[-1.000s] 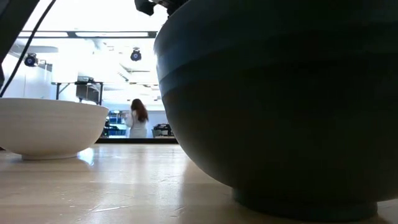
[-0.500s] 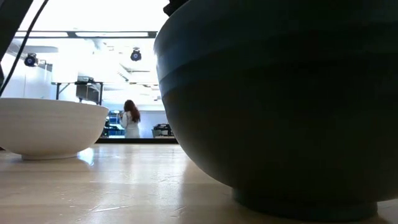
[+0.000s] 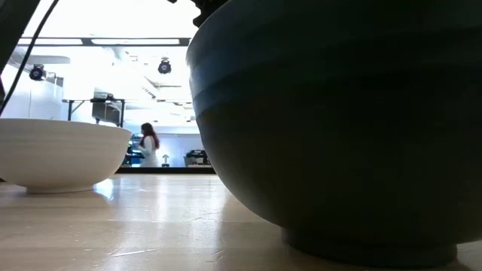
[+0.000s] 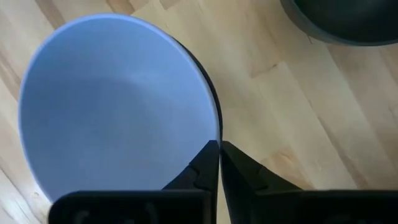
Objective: Nest bowls inside each other
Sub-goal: Stack the violet bowl on the black bowl, then stack the white bowl on the violet bowl
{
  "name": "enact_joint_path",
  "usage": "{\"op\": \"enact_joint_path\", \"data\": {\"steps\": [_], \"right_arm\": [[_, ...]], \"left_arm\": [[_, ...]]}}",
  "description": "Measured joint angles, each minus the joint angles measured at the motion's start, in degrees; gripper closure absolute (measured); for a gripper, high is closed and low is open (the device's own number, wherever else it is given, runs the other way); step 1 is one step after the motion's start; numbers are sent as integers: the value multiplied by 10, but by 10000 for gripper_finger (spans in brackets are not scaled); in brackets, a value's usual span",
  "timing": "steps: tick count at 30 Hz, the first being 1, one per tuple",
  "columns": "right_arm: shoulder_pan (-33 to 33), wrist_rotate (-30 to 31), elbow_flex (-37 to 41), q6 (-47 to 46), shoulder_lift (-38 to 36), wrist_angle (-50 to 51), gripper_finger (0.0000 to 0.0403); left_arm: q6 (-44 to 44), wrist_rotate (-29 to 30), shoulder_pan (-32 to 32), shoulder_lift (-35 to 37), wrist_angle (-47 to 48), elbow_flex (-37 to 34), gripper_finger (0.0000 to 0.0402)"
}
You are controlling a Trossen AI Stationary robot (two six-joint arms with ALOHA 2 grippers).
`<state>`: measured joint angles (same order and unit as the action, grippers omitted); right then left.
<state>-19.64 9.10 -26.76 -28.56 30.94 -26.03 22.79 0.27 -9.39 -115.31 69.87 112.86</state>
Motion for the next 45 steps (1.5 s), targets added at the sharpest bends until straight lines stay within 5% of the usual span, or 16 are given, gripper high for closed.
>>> {"op": "enact_joint_path", "data": {"steps": [17,28,38,45], "right_arm": [[0,1,0,-4,0,0,333],[0,1,0,-4,0,2,335],[0,1,0,0,24,3,338],[0,16,0,6,42,4,339]], "left_arm": [[1,-2,1,3,-2,-24,402],[-80,21,10,98,63,-44,401],[-250,43,64,235,94,-227,396],[-329,-29,134,313,69,-367,300]]}}
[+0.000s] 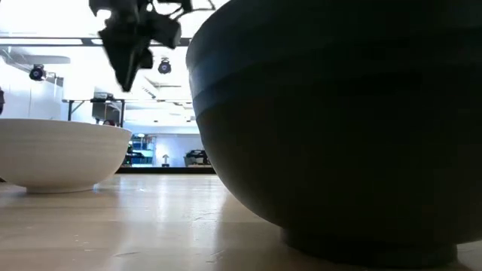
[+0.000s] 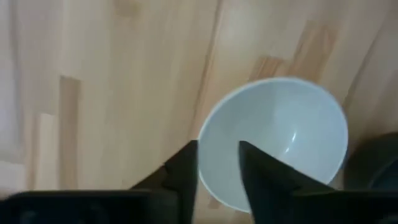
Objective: Nest bowls inside each other
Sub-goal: Stack the white bowl on the violet bowl
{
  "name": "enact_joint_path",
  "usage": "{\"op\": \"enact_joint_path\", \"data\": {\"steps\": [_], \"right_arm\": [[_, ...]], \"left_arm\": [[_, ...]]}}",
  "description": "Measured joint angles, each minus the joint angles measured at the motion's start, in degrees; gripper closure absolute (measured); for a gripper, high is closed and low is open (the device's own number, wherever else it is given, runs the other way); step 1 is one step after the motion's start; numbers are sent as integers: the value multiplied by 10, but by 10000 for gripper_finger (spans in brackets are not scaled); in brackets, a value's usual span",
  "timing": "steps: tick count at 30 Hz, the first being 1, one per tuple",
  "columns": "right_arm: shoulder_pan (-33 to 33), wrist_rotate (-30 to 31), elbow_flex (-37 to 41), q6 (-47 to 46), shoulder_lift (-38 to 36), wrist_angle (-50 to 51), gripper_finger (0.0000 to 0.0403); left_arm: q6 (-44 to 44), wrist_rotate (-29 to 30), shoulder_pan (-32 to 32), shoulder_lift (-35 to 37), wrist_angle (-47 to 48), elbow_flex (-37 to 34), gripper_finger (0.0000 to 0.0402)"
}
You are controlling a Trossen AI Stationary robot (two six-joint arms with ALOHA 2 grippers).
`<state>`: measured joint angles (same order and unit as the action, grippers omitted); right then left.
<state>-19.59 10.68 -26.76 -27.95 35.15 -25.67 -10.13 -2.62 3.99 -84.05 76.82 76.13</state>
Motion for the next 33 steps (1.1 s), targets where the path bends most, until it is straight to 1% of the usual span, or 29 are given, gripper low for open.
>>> {"op": "enact_joint_path", "data": {"steps": [4,6,8,11,16,18,21,23,27,28,33], "right_arm": [[0,23,0,15,0,-3,339],[0,31,0,17,-2,-1,340],[0,37,0,23,-2,-3,339],[2,46,0,25,-2,-3,339],[2,67,0,24,-2,-4,339],[2,84,0,16,-2,-4,339],[2,109,0,3,-2,-8,339],[2,125,0,-3,-2,-12,339],[2,144,0,-5,-2,-35,339],[2,150,0,-6,-2,-37,339],[2,181,-1,1,-2,-37,339]], "left_arm": [[0,-9,13,18,-25,-58,230],[10,-9,13,18,-40,-85,203],[38,-4,13,18,-64,-110,183],[67,-1,13,11,-100,-143,167],[118,-10,23,-10,-126,-187,166],[125,-16,27,-22,-127,-196,178],[140,-20,33,-36,-132,-201,225],[164,-25,34,-43,-135,-202,270],[204,-29,38,-45,-134,-192,375],[209,-29,39,-44,-134,-188,387],[251,-21,46,-33,-111,-135,397]]}}
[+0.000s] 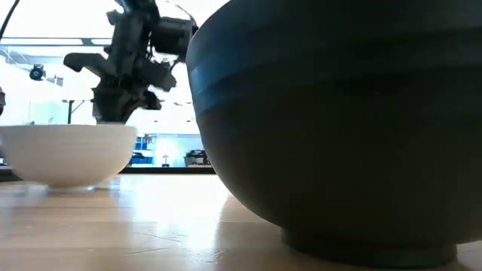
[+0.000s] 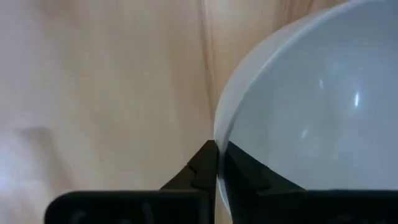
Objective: Nest bowls inside each other
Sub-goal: Stack the white bowl on the violet bowl
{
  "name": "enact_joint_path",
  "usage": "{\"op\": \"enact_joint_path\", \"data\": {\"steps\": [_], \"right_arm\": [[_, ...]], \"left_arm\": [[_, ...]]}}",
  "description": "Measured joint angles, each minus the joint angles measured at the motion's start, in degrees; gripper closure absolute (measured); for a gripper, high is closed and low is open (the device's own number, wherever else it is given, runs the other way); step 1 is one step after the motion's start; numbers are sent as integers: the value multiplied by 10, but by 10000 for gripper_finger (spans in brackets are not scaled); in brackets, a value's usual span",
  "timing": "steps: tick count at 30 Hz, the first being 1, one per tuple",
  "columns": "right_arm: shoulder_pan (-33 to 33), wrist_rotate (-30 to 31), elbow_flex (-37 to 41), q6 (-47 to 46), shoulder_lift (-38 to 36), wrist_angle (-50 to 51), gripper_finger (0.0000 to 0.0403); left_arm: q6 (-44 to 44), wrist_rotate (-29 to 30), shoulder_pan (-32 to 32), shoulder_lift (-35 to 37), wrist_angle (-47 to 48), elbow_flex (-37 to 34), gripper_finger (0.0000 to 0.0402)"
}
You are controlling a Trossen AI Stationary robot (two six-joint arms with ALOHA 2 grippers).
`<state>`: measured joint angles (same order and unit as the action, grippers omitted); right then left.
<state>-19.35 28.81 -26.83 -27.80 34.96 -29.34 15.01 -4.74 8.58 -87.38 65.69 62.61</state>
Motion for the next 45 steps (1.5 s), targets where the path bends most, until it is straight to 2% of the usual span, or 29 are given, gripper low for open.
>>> {"op": "enact_joint_path", "data": {"steps": [6,13,17,20,22,25,28,33,36,40,45], "right_arm": [[0,56,0,23,1,0,339],[3,89,0,56,1,-1,339],[6,89,0,83,-3,-2,339],[7,89,0,111,-9,-2,339],[6,88,0,132,-18,-2,339],[6,87,0,148,-37,0,339],[6,75,0,145,-67,4,339],[6,-6,0,144,-123,17,339],[6,-55,-1,123,-155,51,339],[6,-95,-1,67,-189,130,339],[6,-133,-1,16,-211,204,339]], "left_arm": [[65,9,0,13,29,123,400],[53,4,1,10,-5,267,400],[-37,-29,1,-9,-101,319,401],[-144,-50,3,-37,-174,349,401],[-210,-51,6,-68,-186,376,401],[-290,-53,12,-129,-157,431,401],[-326,-62,14,-192,-88,501,401],[-387,-66,19,-275,26,618,401],[-418,-65,20,-303,53,666,401],[-463,-67,19,-323,107,694,401],[-509,-67,15,-330,176,693,401]]}}
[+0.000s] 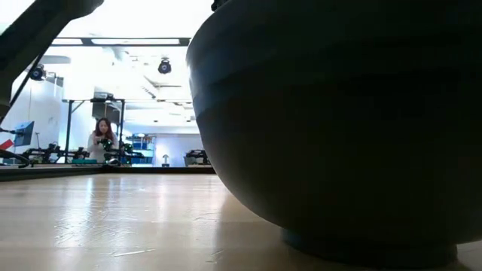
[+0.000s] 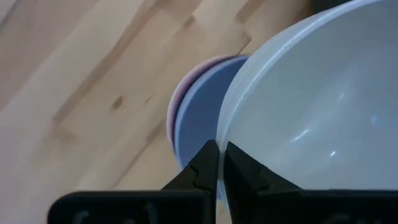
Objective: Nest bowls inside each other
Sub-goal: Stack the white bowl on the violet bowl
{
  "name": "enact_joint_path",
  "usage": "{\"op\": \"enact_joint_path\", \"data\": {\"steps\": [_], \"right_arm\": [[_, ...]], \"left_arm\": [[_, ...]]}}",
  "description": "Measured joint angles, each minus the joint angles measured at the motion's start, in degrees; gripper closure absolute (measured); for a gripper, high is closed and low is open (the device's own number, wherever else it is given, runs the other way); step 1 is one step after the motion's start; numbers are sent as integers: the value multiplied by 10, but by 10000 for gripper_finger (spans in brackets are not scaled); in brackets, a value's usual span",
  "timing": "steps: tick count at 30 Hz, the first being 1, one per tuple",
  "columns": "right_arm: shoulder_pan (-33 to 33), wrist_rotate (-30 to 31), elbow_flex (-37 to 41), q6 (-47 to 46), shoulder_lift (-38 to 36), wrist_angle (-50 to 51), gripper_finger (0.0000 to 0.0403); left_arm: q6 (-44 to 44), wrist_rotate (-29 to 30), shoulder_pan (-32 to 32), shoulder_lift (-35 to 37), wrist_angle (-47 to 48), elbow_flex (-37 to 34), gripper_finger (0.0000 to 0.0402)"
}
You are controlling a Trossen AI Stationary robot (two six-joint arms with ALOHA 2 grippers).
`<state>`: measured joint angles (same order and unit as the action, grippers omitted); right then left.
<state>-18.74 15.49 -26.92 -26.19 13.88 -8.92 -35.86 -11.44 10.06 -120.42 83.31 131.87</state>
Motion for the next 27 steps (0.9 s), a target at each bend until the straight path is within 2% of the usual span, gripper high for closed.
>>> {"op": "enact_joint_path", "data": {"steps": [8,18,27], "right_arm": [[0,-14,0,-9,5,11,339],[0,-7,0,-9,13,6,339],[0,42,0,-8,29,4,339]], "left_arm": [[-28,-21,-10,-9,14,-18,401],[10,-18,-15,-21,17,-62,402],[43,28,-16,-22,6,-87,401]]}}
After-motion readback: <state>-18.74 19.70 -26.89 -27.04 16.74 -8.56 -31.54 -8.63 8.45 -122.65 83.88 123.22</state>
